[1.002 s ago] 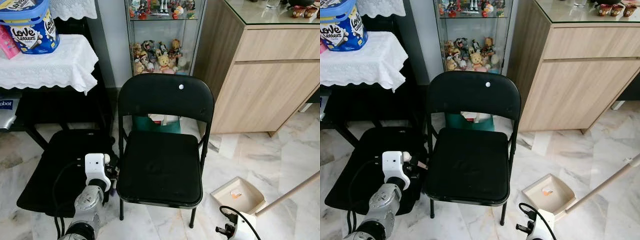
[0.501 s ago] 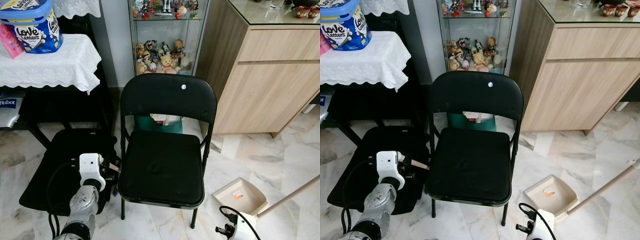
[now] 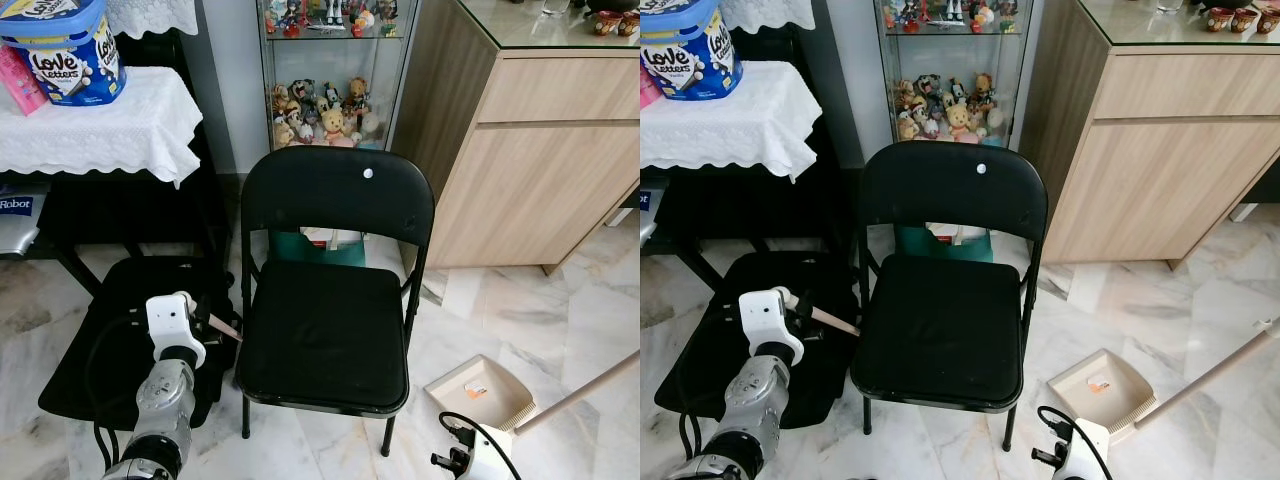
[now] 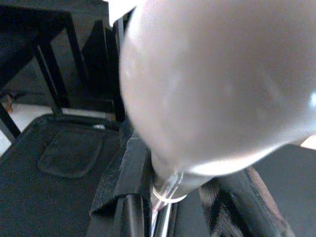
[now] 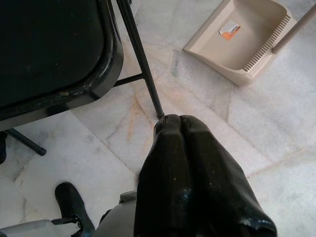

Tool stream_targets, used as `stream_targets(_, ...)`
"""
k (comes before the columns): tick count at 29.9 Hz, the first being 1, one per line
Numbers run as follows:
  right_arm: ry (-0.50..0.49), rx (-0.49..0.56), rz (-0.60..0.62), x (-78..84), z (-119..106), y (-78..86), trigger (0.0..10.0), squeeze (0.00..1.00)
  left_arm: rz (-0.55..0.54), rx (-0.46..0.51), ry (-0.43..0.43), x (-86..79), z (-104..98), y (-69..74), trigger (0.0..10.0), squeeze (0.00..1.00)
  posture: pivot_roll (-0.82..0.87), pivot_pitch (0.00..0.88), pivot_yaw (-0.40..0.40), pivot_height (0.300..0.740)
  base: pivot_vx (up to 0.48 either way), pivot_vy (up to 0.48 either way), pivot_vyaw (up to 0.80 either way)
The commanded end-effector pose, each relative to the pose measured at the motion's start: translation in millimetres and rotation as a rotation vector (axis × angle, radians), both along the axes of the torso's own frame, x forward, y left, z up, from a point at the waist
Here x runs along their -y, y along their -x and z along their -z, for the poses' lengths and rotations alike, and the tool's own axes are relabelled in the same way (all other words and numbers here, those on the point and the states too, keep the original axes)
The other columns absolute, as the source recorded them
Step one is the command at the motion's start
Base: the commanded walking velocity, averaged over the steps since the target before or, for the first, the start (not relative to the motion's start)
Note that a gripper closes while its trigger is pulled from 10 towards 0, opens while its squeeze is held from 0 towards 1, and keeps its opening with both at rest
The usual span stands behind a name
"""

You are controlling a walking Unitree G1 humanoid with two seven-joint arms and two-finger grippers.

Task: Sweep floor

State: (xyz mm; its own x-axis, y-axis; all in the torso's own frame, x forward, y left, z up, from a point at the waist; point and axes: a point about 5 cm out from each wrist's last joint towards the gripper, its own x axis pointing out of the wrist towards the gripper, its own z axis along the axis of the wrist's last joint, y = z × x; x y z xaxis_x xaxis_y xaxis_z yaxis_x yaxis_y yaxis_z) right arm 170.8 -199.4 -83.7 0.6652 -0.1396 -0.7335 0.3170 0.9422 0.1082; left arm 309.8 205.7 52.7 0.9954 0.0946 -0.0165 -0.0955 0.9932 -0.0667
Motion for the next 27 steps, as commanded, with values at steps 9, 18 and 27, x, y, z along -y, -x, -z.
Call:
stream_targets(9, -0.004, -0.020, 0.002, -1.1, 3, 4.6, 10.0, 0.00, -0.080, 0.202, -0.120, -25.1, -49, -14.0, 10.0, 0.00, -0.03, 0.101, -0.023, 0.740, 0.000, 0.000, 0.00)
stream_targets(18, -0.006, -0.014, -0.006, -2.6, 2, 2.3, 10.0, 0.00, -0.200, 0.291, -0.197, -43.3, -82, -23.8, 10.0, 0.00, -0.02, 0.086, -0.026, 0.740, 0.000, 0.000, 0.00)
stream_targets(27, -0.006, -0.011, 0.002, -1.9, 1, 1.4, 10.0, 0.00, -0.255, 0.395, -0.164, -58.6, -119, -29.3, 10.0, 0.00, -0.02, 0.104, -0.028, 0.740, 0.000, 0.000, 0.00)
